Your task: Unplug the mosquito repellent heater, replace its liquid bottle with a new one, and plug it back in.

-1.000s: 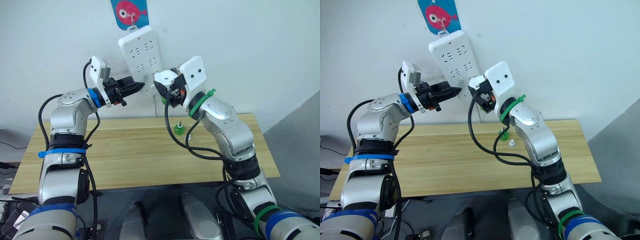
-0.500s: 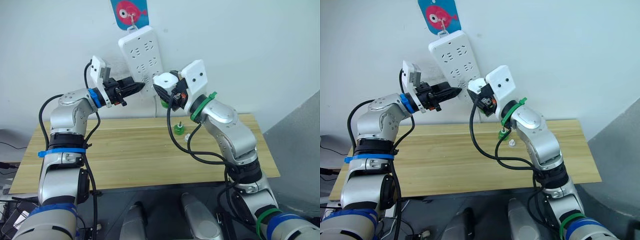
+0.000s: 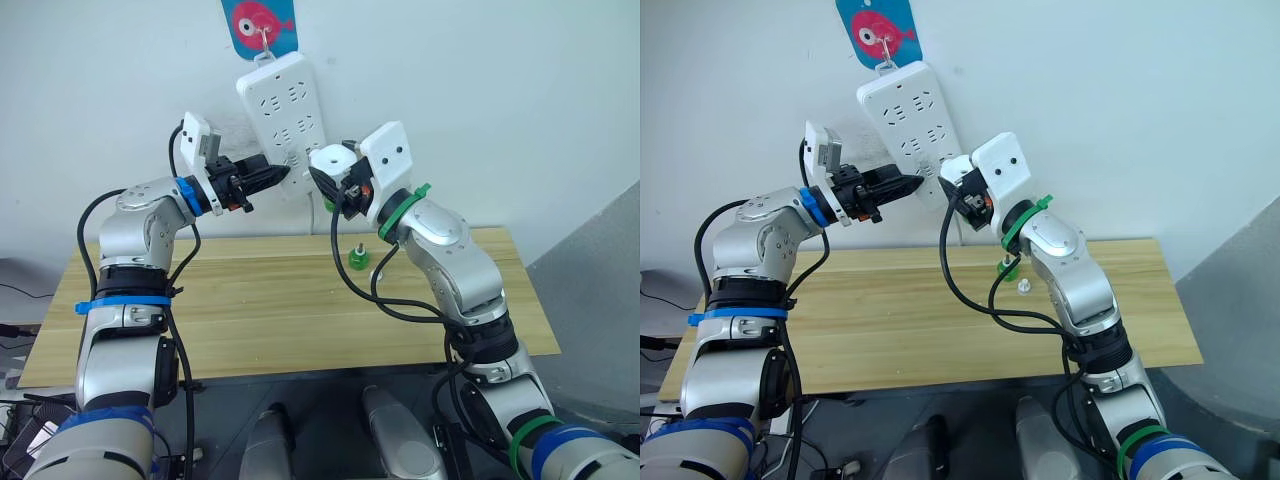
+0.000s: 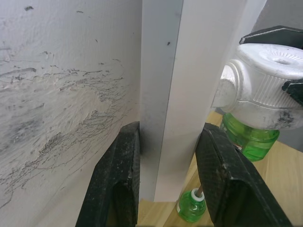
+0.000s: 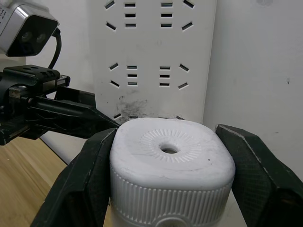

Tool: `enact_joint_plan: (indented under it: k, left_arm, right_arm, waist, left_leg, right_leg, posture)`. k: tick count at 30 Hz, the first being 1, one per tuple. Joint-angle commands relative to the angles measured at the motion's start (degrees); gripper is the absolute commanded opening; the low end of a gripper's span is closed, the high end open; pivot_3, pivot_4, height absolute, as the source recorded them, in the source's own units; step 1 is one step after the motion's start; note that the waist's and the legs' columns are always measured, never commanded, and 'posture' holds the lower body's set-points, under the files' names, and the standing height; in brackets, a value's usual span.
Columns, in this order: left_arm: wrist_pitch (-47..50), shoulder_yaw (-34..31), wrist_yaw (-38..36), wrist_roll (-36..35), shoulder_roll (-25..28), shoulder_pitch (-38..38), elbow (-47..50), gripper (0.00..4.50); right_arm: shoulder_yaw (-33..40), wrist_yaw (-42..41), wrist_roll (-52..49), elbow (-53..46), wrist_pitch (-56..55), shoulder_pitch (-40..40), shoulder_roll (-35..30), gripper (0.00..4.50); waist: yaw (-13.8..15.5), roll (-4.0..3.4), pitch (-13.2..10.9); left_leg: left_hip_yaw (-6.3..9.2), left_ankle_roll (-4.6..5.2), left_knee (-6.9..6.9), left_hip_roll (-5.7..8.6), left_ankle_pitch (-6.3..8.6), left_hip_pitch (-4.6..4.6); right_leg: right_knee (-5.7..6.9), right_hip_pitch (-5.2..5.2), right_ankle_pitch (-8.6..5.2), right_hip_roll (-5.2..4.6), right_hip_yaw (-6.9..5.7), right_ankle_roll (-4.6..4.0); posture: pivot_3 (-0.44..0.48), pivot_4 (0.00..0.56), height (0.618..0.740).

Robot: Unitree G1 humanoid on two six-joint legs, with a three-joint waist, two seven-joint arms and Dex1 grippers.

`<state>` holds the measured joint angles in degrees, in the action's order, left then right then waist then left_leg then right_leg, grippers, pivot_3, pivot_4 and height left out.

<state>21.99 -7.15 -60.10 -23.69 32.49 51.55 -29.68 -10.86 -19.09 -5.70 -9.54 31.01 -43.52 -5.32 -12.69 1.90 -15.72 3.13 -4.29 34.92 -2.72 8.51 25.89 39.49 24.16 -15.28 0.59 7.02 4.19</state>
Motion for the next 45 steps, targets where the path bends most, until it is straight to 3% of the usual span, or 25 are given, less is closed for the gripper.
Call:
enact_joint_plan:
  k: [1,23,45]
  left_arm:
    - [0.0,-1.3,0.2,0.0,1.4,0.8,0.0,1.34]
    - [0.1,-1.2,-0.1,-0.1,1.3,0.8,0.4,1.34]
    - [3.0,-1.6,0.6,-1.8,0.5,0.1,3.4,1.33]
  right_arm:
    - [0.4,0.0,0.3,-1.5,-2.3,-1.6,0.2,3.02]
    - [-0.1,0.4,1.2,0.7,-2.4,-2.3,0.5,3.02]
    - [0.4,0.7,2.3,17.8,-12.1,-7.5,5.4,3.02]
  waist:
    - [0.0,0.0,0.0]
    - [0.0,0.0,0.0]
    - [-0.4,0.0,0.0]
  left_leg:
    - [0.0,0.0,0.0,0.0,0.0,0.0]
    - [0.0,0.0,-0.01,0.0,0.0,0.0]
    - [-0.03,0.03,0.04,-0.01,-0.05,-0.19]
  right_leg:
    - [0.0,0.0,0.0,0.0,0.0,0.0]
    - [0.0,0.0,0.01,0.0,-0.01,-0.02]
    - [0.3,-0.01,-0.05,0.04,0.06,0.09]
  posture:
    - [-0.223,0.229,0.735]
    - [-0.223,0.226,0.735]
    - [-0.205,0.23,0.735]
